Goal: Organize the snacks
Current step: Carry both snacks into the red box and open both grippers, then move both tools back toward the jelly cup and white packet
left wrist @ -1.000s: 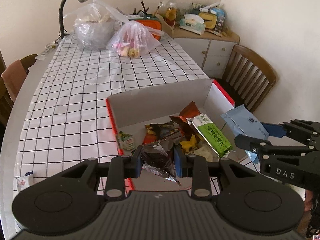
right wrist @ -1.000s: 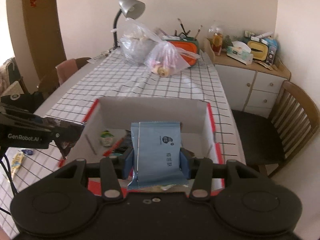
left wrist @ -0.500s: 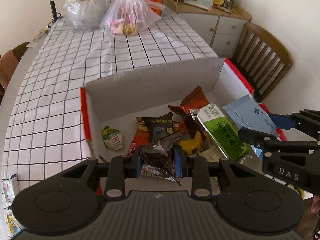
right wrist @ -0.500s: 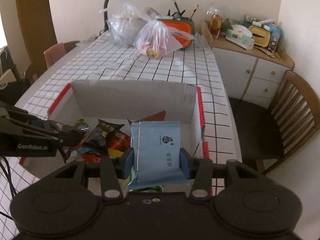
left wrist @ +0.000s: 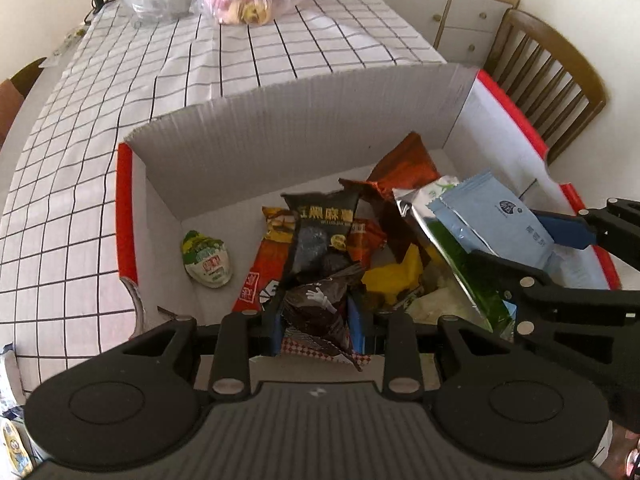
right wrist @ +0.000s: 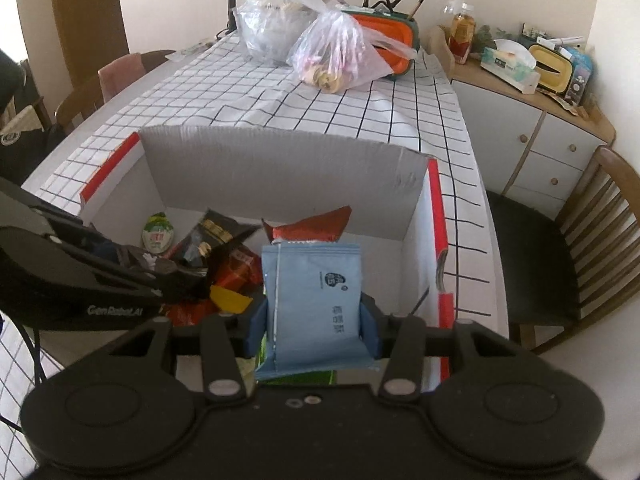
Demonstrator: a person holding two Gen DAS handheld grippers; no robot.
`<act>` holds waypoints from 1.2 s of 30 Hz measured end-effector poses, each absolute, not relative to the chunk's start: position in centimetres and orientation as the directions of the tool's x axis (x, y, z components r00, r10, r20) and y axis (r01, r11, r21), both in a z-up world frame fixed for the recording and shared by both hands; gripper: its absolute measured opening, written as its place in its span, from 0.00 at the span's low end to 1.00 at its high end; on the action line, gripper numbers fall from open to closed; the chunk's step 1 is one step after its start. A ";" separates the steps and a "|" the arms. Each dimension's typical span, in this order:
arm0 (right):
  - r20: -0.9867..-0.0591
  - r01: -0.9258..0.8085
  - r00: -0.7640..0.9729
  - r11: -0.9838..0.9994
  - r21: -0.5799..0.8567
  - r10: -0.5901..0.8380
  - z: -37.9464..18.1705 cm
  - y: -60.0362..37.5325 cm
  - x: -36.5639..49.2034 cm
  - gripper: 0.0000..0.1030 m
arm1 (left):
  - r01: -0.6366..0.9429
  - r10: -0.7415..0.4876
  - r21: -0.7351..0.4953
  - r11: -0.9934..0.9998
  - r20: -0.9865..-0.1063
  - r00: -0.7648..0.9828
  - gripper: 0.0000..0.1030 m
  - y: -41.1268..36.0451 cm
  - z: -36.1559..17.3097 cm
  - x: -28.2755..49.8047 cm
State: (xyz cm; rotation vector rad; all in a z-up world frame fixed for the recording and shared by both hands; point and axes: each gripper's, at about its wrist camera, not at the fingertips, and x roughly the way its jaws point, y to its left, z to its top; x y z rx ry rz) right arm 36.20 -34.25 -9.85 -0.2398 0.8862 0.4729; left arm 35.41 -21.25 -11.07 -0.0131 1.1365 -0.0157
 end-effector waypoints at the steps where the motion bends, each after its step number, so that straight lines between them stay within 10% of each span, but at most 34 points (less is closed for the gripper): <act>1: -0.791 -0.492 0.535 0.871 -0.005 0.298 -9.9 -34.3 36.3 0.44 | 0.006 -0.017 -0.016 1.000 -0.909 0.417 0.29 -21.3 -11.2 35.4; 36: -0.708 -0.537 0.561 0.840 0.083 0.428 -5.2 -36.2 31.8 0.74 | -0.039 -0.024 -0.057 0.998 -0.814 0.580 0.56 -20.7 -5.5 29.4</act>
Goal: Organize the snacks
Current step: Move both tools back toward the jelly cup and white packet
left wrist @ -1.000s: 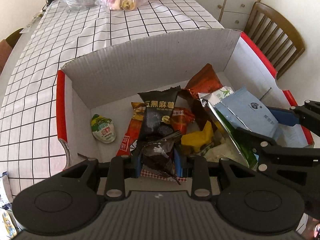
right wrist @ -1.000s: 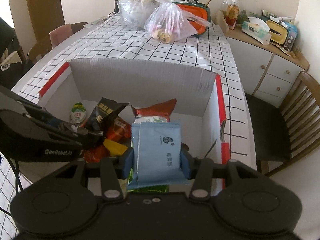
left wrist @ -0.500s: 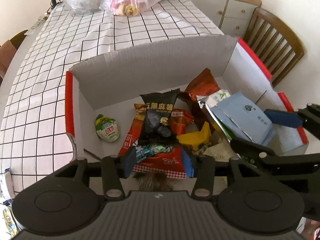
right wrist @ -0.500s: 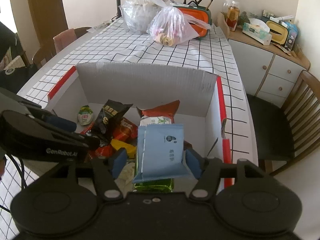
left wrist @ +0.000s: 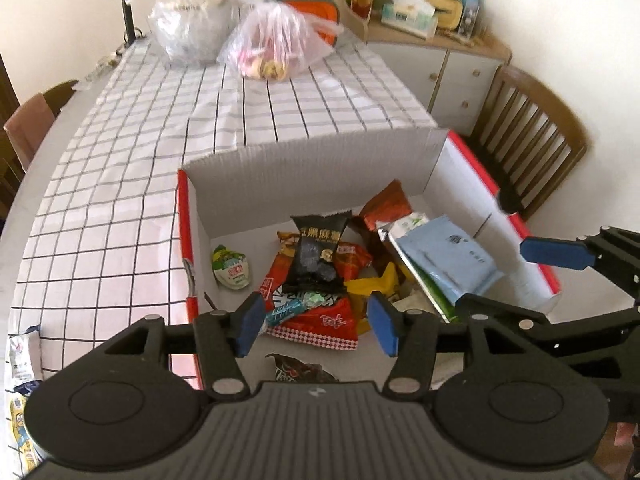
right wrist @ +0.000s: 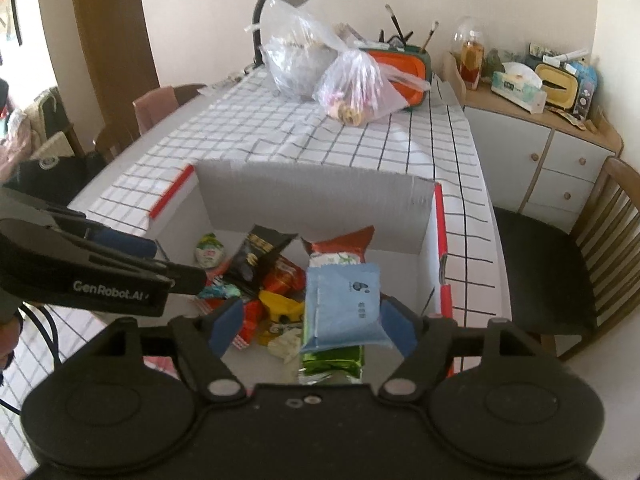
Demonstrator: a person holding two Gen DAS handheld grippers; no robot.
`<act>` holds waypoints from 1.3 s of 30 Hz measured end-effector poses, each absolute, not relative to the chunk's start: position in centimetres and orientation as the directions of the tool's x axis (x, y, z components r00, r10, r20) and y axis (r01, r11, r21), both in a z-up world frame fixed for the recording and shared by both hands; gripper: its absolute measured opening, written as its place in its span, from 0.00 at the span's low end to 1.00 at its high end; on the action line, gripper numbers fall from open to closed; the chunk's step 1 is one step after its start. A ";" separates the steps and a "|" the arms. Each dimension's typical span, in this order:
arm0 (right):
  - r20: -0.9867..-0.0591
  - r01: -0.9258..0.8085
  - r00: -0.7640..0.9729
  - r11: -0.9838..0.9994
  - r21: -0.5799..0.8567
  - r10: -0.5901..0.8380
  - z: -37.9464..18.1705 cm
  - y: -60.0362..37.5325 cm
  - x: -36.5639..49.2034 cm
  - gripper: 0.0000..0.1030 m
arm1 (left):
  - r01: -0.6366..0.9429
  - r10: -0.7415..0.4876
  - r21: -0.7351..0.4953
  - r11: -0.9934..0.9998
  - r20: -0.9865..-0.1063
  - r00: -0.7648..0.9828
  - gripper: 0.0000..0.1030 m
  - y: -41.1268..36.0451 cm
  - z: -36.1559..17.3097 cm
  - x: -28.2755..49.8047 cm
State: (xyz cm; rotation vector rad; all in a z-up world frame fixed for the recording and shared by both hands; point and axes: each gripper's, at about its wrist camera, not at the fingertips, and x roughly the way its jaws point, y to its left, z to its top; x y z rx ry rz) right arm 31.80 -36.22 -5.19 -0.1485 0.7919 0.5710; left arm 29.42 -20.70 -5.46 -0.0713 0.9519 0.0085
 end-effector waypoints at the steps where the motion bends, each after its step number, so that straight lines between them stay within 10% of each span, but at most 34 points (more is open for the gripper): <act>1: -0.702 -0.539 0.563 0.838 0.087 0.435 -4.9 -36.3 31.5 0.76 | -0.038 -0.024 -0.057 0.998 -0.806 0.591 0.57 -20.7 -5.1 29.0; 39: -0.623 -0.621 0.509 0.755 0.213 0.594 -1.6 -29.2 21.9 1.00 | -0.136 0.026 -0.117 0.984 -0.656 0.754 0.79 -11.2 -1.5 13.9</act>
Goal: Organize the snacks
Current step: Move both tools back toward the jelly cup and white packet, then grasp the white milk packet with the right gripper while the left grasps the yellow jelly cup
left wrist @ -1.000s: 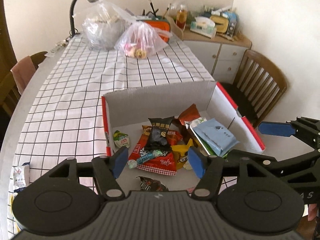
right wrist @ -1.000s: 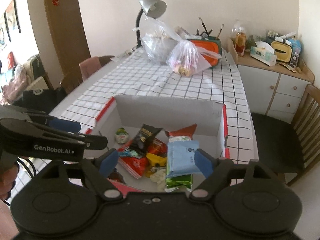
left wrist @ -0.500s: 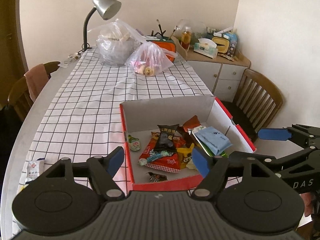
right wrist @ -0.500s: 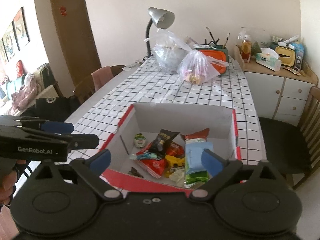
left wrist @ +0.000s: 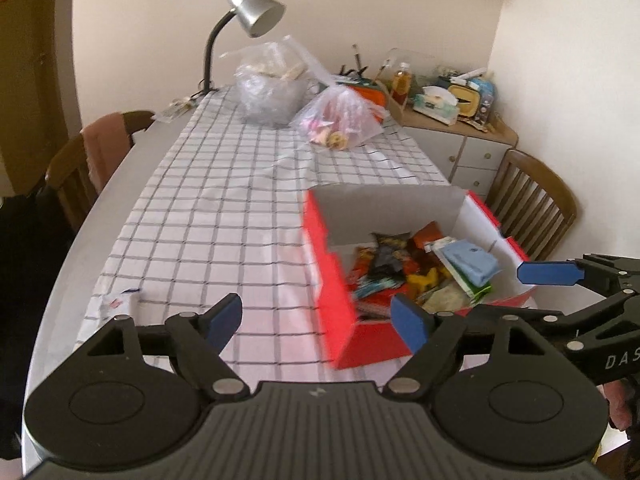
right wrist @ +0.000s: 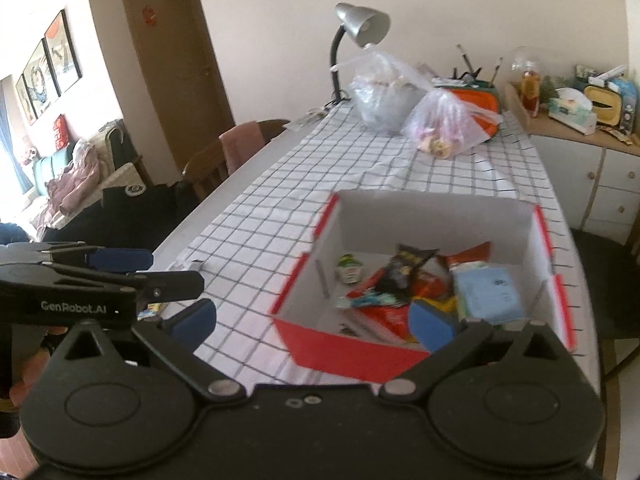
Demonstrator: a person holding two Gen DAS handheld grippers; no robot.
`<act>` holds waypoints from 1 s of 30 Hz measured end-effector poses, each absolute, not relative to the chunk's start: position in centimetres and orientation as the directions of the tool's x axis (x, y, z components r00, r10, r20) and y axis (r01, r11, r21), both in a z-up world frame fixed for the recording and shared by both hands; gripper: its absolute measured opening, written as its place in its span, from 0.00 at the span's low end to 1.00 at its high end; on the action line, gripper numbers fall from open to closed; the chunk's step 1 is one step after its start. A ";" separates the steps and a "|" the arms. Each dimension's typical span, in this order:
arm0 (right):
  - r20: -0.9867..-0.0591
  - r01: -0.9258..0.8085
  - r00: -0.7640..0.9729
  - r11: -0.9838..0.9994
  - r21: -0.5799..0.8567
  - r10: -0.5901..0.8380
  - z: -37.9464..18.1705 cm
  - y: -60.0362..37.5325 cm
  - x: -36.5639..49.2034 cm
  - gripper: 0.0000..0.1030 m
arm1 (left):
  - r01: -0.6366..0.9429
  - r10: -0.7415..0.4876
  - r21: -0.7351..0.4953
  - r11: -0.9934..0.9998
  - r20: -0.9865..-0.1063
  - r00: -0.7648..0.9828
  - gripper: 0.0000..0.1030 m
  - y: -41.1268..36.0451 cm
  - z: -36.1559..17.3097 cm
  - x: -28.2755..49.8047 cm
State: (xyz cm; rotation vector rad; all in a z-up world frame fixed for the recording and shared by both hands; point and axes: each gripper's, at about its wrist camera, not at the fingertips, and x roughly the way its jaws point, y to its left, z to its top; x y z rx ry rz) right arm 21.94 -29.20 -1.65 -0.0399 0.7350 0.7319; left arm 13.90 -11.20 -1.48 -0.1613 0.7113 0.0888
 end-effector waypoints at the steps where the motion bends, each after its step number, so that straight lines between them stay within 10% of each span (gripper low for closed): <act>1: -0.628 -0.623 0.503 0.752 0.212 0.594 -1.8 -28.3 21.7 1.00 | -0.147 0.034 -0.116 0.982 -0.660 0.751 0.79 -10.3 -1.6 13.5; 30: -0.756 -0.641 0.411 0.751 0.158 0.510 -6.4 -6.2 22.8 1.00 | -0.333 0.123 -0.120 0.935 -0.771 0.625 0.79 7.9 -7.8 10.2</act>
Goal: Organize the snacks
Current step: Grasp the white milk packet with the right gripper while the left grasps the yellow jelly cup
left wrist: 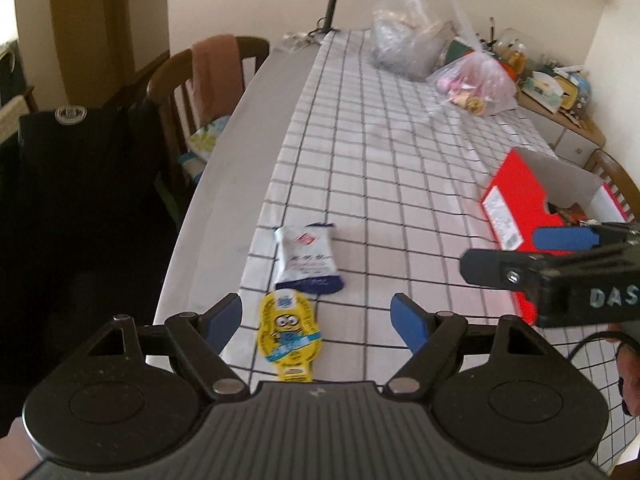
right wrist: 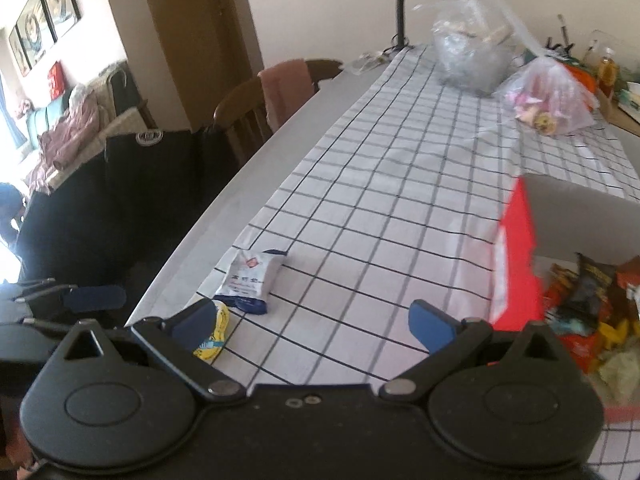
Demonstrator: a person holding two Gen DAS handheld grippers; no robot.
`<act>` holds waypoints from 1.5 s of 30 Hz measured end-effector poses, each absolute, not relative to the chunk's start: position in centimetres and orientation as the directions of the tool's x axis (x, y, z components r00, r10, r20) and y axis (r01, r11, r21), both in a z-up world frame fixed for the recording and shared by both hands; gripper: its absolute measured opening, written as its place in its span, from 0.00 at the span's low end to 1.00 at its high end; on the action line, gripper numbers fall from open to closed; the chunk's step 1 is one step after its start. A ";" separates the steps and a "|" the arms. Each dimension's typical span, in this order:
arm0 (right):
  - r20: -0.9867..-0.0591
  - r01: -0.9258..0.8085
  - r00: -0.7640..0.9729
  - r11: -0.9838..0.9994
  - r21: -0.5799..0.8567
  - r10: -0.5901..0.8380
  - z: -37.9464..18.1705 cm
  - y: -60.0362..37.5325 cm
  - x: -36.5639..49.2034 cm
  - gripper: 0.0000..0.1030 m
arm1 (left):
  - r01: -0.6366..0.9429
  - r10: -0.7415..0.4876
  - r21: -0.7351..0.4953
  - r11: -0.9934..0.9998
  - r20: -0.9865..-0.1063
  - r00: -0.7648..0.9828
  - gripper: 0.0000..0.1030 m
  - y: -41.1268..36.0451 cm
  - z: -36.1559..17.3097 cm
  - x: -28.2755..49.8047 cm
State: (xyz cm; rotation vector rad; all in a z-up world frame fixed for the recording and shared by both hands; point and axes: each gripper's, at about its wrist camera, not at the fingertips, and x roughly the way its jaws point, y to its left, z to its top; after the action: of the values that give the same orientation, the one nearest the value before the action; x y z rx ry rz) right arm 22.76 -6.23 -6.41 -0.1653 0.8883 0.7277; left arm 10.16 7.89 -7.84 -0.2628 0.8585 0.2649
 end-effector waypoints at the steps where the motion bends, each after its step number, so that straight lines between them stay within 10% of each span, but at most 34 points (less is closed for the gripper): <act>1: -0.764 -0.643 0.402 0.750 0.156 0.504 -6.7 -5.5 23.0 1.00 | -0.339 0.127 -0.117 0.933 -0.776 0.618 0.79 8.1 -8.2 10.2; 27: -0.884 -0.725 0.294 0.688 0.042 0.364 -14.7 8.1 26.9 0.91 | -0.410 0.174 -0.059 0.910 -0.845 0.506 0.71 10.8 -13.6 11.9; 45: -0.886 -0.719 0.309 0.695 0.020 0.345 -15.5 8.8 27.1 0.50 | -0.368 0.158 -0.049 0.929 -0.845 0.511 0.59 10.2 -14.0 12.2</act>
State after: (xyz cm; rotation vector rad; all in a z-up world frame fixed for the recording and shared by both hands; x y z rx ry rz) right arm 27.11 8.83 -15.49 -0.4196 1.0361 0.7310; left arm 12.19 10.22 -13.98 -0.2339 0.9865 0.3197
